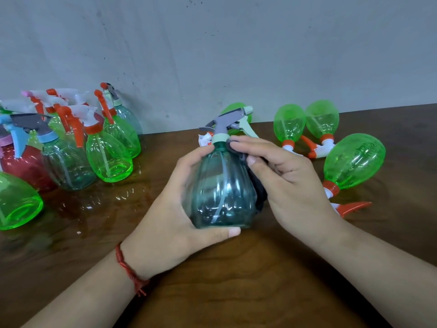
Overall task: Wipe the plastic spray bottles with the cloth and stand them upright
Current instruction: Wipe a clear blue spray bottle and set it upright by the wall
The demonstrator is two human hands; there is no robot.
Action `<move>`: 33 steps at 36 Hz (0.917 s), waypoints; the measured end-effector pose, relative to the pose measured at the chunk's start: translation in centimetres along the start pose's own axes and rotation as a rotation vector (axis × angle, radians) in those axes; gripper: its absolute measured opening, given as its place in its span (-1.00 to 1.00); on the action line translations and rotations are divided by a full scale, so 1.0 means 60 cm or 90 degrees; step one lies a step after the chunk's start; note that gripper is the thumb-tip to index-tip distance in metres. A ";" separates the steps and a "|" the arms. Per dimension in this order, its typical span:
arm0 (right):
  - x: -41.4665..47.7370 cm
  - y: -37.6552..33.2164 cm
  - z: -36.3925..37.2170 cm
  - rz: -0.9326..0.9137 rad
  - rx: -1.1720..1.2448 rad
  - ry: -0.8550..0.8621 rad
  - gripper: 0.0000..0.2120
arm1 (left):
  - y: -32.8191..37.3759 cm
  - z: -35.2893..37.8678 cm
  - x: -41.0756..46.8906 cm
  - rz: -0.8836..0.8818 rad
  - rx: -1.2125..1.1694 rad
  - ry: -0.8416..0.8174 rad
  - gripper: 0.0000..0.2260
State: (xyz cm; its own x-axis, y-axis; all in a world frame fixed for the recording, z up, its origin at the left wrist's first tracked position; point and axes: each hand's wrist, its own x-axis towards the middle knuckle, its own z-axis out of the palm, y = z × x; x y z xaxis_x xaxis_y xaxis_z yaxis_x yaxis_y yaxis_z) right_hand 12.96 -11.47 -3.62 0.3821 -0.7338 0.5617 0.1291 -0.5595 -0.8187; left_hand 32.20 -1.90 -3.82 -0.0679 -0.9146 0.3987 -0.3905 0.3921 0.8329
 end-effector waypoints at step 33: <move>0.002 0.004 0.004 0.078 0.200 -0.016 -0.67 | 0.016 0.016 -0.003 0.008 -0.021 0.053 0.02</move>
State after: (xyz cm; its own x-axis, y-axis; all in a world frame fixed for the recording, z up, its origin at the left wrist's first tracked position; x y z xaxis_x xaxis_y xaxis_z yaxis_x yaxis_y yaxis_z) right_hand 13.29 -11.61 -3.77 0.4338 -0.7769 0.4563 0.3544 -0.3185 -0.8792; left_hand 30.95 -1.45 -3.46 0.0043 -0.8988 0.4383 -0.3600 0.4076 0.8392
